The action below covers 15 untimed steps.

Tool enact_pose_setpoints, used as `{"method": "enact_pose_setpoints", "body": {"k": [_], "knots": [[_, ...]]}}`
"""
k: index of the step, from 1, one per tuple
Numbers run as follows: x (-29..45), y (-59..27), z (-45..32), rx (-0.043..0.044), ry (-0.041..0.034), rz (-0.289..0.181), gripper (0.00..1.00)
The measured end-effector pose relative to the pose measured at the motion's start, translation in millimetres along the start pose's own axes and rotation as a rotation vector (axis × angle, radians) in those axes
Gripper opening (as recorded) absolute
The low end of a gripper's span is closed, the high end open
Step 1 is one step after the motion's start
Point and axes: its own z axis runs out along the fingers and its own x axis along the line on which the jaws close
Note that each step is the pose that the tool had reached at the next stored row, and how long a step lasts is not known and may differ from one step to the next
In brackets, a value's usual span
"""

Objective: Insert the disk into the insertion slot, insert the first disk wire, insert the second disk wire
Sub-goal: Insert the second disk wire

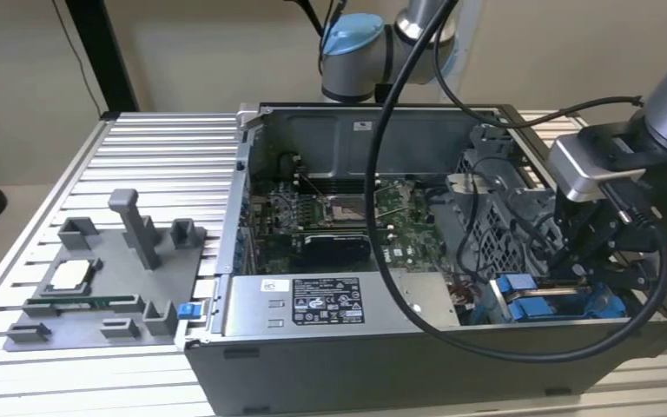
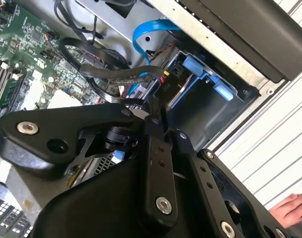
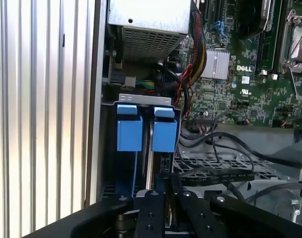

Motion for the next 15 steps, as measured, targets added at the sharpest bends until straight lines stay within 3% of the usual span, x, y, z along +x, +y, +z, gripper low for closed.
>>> {"method": "enact_pose_setpoints", "body": {"k": [15], "knots": [[-2.2,0.3,8.8,0.0194,0.0031,-0.003,0.00]]}}
